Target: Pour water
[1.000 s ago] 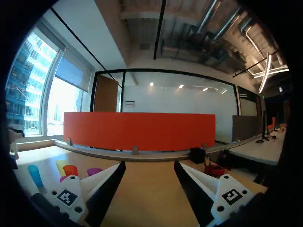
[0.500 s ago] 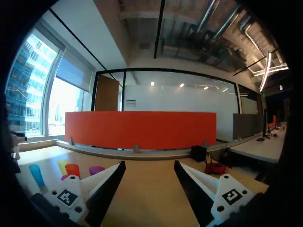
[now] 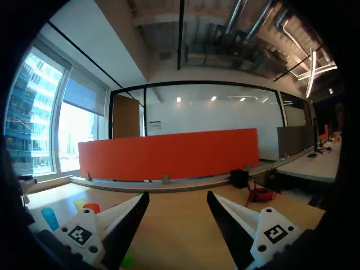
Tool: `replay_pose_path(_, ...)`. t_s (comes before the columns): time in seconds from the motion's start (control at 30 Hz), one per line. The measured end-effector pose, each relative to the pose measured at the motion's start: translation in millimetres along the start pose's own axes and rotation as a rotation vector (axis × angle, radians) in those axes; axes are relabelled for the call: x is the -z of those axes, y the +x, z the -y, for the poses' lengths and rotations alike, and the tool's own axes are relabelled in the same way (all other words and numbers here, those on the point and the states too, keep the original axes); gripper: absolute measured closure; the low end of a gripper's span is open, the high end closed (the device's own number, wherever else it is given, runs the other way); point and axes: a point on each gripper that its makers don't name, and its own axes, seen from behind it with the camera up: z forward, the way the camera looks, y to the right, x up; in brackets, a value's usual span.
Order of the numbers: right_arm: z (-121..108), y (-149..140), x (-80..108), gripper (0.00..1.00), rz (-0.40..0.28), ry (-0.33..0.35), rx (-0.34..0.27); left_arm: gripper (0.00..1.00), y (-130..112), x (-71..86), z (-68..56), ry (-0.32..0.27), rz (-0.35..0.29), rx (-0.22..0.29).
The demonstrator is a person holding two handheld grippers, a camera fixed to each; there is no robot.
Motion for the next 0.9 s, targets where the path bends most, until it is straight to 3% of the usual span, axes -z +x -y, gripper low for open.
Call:
replay_pose_path(0.67,-1.3,3.0,6.6,0.01,0.005,-0.012,0.022,0.06,-21.0,-12.3,-25.2,-0.008,-0.004,-0.015)
replay_pose_path(0.9,-0.7,0.9,6.5,0.01,0.013,-0.01,0.025,0.07,-22.1,-14.7,-25.4,-0.003,-0.007,-0.003)
